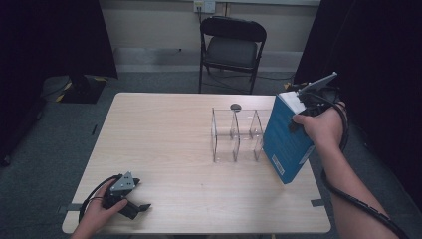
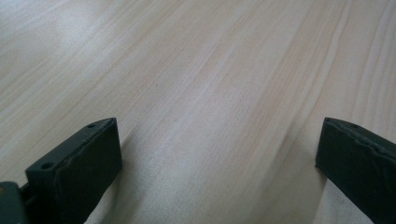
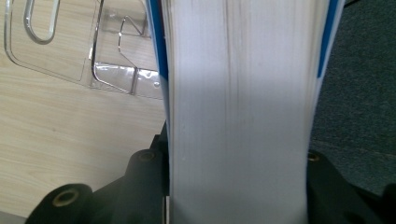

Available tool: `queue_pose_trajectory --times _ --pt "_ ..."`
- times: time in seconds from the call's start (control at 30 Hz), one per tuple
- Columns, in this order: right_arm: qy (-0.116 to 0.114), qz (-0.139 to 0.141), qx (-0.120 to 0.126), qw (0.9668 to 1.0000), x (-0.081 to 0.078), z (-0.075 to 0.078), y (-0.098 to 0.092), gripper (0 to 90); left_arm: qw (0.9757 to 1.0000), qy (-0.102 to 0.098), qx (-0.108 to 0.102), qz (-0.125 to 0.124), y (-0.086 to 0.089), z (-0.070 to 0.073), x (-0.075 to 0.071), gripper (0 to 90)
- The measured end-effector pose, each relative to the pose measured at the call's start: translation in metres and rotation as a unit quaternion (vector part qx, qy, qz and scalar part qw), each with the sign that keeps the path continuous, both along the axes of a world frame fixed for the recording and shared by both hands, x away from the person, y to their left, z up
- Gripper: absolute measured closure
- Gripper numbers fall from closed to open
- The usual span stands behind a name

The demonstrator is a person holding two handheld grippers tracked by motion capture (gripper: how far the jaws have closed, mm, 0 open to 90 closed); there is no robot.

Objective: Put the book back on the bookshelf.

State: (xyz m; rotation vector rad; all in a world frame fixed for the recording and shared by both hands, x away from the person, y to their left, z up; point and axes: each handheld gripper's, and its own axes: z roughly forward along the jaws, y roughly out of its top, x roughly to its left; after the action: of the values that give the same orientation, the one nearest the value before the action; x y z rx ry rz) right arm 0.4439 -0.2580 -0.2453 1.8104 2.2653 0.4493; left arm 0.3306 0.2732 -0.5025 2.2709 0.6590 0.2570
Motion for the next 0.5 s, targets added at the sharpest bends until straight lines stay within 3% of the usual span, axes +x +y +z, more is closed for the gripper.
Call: queue_pose_trajectory --times 0.37,0.5 --pt "-0.004 -0.003 -0.013 0.9999 0.014 -0.001 0.007 61.6 1.0 0.0 0.0 0.0 0.0 0.0 0.0 0.0" --pt "-0.005 -0.007 -0.007 0.9999 0.019 -0.003 0.007 61.6 1.0 0.0 0.001 0.0 0.0 0.0 0.0 0.0"
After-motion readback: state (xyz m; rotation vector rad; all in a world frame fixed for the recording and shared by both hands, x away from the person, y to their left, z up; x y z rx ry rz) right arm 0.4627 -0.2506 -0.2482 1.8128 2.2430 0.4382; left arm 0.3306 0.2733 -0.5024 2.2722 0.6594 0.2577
